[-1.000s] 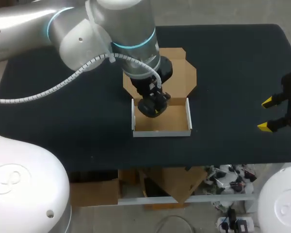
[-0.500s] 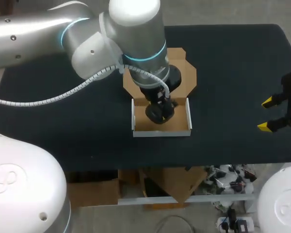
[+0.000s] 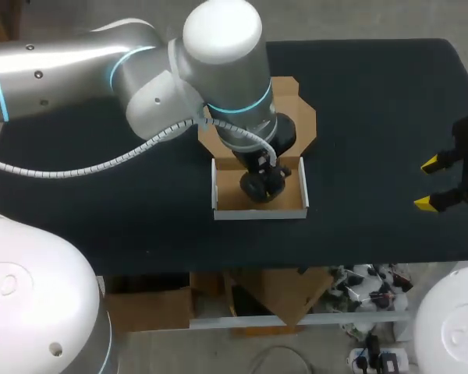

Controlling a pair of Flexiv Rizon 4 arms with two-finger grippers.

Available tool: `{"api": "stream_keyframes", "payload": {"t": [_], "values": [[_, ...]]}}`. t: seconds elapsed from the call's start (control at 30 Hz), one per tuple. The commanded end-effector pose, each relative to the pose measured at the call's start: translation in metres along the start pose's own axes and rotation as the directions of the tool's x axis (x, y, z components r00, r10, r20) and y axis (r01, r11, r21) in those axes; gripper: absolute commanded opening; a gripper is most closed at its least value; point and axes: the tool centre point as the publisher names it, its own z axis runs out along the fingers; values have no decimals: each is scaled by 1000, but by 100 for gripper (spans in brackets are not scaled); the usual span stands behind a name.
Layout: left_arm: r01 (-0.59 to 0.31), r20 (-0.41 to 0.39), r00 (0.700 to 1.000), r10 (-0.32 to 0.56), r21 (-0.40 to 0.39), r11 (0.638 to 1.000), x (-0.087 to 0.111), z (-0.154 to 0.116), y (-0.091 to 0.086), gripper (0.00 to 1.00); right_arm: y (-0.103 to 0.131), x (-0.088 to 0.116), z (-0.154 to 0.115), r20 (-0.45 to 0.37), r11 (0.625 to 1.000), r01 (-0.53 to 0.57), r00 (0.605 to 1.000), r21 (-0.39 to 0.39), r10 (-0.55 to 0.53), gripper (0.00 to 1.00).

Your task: Assemble the packaging by folding the flat box into shape, placing the metal phone stand inside, and closing the box properly

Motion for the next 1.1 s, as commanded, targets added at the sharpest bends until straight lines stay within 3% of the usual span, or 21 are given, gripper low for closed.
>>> {"api": "stream_keyframes", "payload": {"t": [0.03,1.1], "values": [[4,5,1000,-4,-8,1000,1,10,-6,0,-1,0,-1,0,1000,1,1000,-3,-1,100],[52,-1,999,-52,-67,996,-23,55,-5,0,-1,0,-1,0,1000,1,1000,-3,-1,100]]}}
